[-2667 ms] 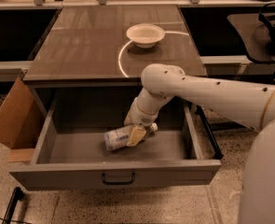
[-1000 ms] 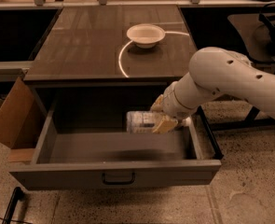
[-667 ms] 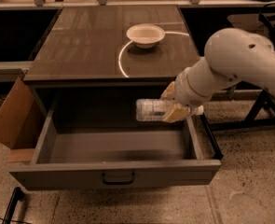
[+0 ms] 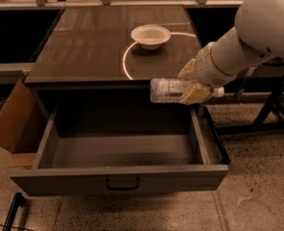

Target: Pick blue plastic bottle from top drawer and place on counter

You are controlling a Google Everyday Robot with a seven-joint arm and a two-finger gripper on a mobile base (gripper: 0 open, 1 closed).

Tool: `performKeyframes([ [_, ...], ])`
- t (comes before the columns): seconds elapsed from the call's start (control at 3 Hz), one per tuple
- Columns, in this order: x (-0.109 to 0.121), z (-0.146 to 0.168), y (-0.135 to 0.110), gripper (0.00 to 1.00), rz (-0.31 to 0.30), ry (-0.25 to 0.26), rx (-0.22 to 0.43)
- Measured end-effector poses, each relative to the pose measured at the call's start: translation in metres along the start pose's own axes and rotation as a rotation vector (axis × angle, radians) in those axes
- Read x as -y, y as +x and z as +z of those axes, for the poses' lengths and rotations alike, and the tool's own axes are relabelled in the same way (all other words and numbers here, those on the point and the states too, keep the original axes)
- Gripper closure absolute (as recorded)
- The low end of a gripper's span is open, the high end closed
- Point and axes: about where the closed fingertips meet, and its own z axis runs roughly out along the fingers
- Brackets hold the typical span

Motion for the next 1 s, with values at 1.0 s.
performKeyframes([
  [1.0, 0.107, 0.026, -0.058, 1.00, -0.005, -0.092, 0.061],
])
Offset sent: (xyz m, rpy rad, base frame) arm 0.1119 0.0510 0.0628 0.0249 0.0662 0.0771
